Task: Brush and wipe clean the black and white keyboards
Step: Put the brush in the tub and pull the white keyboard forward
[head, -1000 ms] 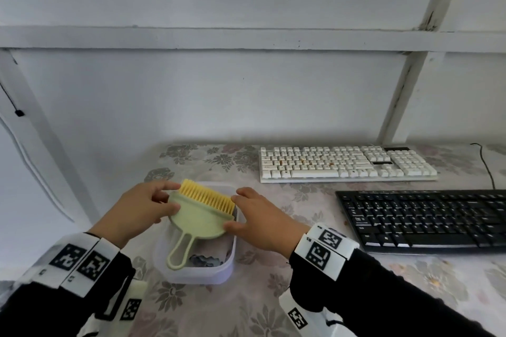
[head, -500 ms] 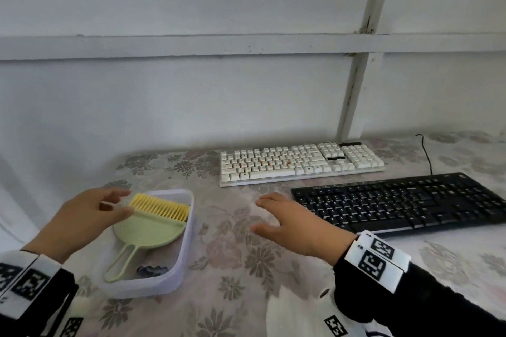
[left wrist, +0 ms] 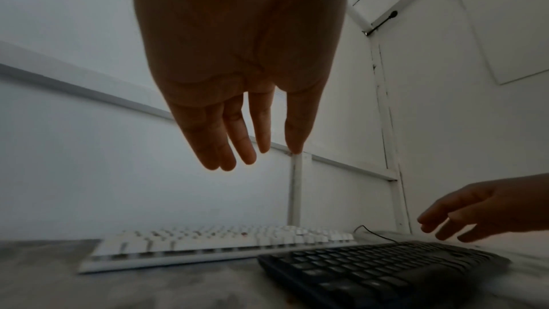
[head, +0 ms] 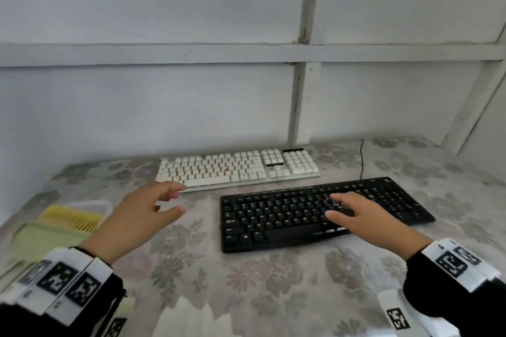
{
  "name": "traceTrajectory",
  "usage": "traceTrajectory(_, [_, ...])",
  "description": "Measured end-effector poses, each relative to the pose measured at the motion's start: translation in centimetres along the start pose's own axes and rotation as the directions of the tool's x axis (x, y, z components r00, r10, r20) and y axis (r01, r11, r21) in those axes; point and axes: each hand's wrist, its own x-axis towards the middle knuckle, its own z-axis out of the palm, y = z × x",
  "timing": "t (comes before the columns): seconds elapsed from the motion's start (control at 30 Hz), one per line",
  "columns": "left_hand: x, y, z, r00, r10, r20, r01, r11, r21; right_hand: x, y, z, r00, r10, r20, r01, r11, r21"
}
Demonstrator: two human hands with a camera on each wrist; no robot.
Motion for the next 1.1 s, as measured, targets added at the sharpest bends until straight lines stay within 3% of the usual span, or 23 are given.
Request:
traceTrajectory(0.17, [0.9, 3.1, 5.4, 0.998, -0.021, 0.06, 0.022, 1.0, -0.015, -0.6, 6.4, -3.7, 0.995, 0.096, -0.027, -0.096, 0.995, -0.002])
traceTrajectory(0.4, [1.2, 4.3, 10.3, 0.96, -0.223, 0.17, 0.242, 0.965, -0.101, 0.1, 12.1, -6.7, 0.98, 0.17, -0.105, -0.163, 0.984, 0.068])
traceTrajectory(0.53, [1.3, 3.9, 11.4, 0.939, -0.294, 0.18, 0.309, 0.95, -0.056, 0.6, 13.4, -7.4, 0.986, 0.145, -0.081, -0.136, 0.985, 0.103])
traceTrajectory(0.7, [2.1, 2.8, 11.6, 0.896, -0.343, 0.28, 0.393, 0.909, -0.142, 2.0, 14.7, -7.2, 0.986, 0.167, -0.001, -0.163, 0.965, 0.207])
traceTrajectory(1.1, [3.0, 1.7, 12.1, 0.905, -0.311, 0.29, 0.372, 0.909, -0.186, 3.9, 15.1, -7.9, 0.968, 0.232, 0.096, -0.25, 0.919, 0.305])
